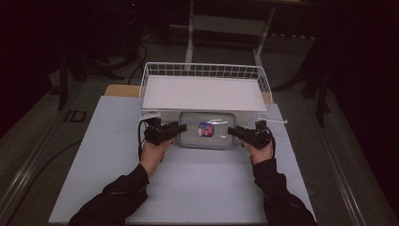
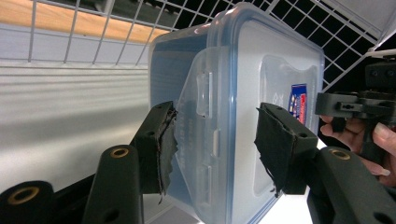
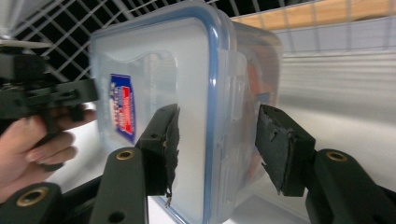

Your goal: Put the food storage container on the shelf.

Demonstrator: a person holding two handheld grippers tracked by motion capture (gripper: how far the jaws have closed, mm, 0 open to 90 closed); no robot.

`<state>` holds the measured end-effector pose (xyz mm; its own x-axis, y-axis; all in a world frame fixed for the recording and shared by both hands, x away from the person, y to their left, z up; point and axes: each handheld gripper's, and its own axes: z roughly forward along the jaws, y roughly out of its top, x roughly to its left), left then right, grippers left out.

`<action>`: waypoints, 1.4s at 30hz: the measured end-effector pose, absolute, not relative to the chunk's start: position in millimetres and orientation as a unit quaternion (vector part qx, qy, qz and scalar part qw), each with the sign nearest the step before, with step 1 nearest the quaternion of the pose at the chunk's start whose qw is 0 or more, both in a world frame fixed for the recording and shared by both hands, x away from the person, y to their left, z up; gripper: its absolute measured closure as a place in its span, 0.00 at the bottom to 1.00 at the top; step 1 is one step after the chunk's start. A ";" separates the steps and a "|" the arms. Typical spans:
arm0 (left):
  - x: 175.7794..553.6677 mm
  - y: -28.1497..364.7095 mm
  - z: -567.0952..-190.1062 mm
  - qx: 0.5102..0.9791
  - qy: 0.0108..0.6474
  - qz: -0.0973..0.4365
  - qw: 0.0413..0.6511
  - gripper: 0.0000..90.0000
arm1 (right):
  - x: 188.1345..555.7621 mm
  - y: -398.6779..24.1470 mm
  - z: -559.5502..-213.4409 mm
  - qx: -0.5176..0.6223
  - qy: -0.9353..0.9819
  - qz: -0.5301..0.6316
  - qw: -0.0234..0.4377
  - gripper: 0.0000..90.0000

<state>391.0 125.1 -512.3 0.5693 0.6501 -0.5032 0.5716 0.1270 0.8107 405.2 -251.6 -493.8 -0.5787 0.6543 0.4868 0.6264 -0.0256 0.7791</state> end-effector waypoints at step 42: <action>326.3 130.1 -491.9 0.709 0.408 0.079 0.570 0.01 | 358.2 -224.1 -489.0 0.482 0.700 0.521 0.078 0.46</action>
<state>326.3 130.1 -491.9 0.6545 0.6689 -0.3525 0.4880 -0.0176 0.8727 358.2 -224.1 -489.0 -0.5235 0.7555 0.3939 0.5936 -0.0083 0.8047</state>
